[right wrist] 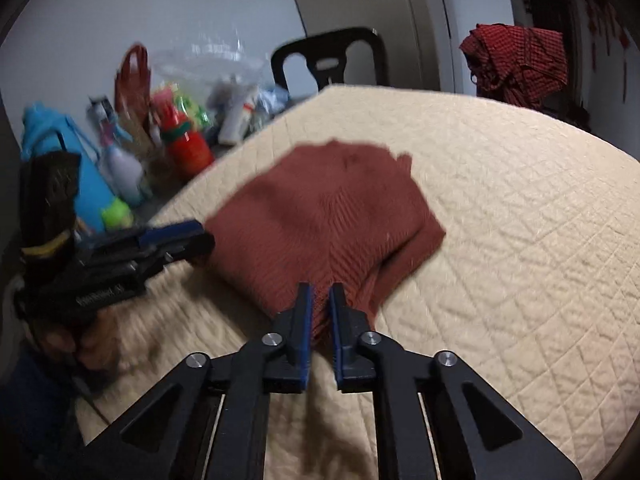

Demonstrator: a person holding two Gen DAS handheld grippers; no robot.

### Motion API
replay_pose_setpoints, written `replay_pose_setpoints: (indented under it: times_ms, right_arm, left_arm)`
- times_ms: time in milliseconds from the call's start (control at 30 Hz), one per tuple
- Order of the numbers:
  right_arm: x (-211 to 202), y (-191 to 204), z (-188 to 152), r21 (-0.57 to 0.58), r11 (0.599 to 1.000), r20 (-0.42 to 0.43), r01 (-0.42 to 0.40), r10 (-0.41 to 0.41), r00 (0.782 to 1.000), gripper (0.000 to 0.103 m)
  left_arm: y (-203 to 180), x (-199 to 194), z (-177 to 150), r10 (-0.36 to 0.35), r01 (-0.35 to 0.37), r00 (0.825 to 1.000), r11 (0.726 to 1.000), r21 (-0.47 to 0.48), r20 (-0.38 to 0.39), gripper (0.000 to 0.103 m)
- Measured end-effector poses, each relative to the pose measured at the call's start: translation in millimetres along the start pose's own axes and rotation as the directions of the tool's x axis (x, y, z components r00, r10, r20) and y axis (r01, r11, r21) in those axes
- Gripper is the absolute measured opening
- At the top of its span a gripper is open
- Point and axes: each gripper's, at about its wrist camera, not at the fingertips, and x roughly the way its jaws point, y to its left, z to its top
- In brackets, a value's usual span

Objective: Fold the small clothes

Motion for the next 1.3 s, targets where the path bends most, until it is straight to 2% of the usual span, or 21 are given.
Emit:
replay_pose_setpoints:
  times_ms: [267,433,500,667,767,1000,1200,1300]
  right_arm:
    - [7,-13,-5,0.029,0.999,-0.018,0.019,-0.019,1.000,0.003]
    - [-14,-5,-12,0.023,0.999,0.000,0.032,-0.032,1.000,0.004]
    - [-22,-3,-18,0.014,0.999,0.001,0.043,-0.043,0.999,0.007]
    - [-39,-1,-34,0.012,0.999,0.000,0.050,-0.050,0.999,0.023]
    - [-44,0,-43,0.013,0.998,-0.019,0.056,-0.055,0.998,0.033]
    - [-42,-1,-60,0.000,0.993,-0.054,0.117,-0.117,0.992,0.036]
    - [-28,-1,-62,-0.031,0.980,-0.083,0.196,-0.198,0.977,0.037]
    - [-26,3,-62,-0.051,0.974,-0.080,0.219,-0.222,0.972,0.042]
  left_arm:
    - [6,12,-3,-0.018,0.017,0.999,1.000,-0.025,-0.029,0.038]
    - [6,-3,-4,0.006,-0.007,1.000,0.999,-0.041,-0.015,0.040]
    - [7,-10,-7,0.027,-0.029,0.999,0.998,-0.063,-0.020,0.048]
    - [1,-23,-20,0.049,-0.051,0.998,0.996,-0.071,-0.031,0.048]
    - [-7,-31,-29,0.070,-0.072,0.997,0.996,-0.054,-0.028,0.057]
    - [-14,-29,-45,0.141,-0.141,0.989,0.990,-0.001,-0.055,0.062]
    - [-10,-13,-46,0.154,-0.156,0.980,0.988,-0.010,-0.123,0.062]
    - [-13,-11,-46,0.155,-0.155,0.979,0.988,0.006,-0.134,0.068]
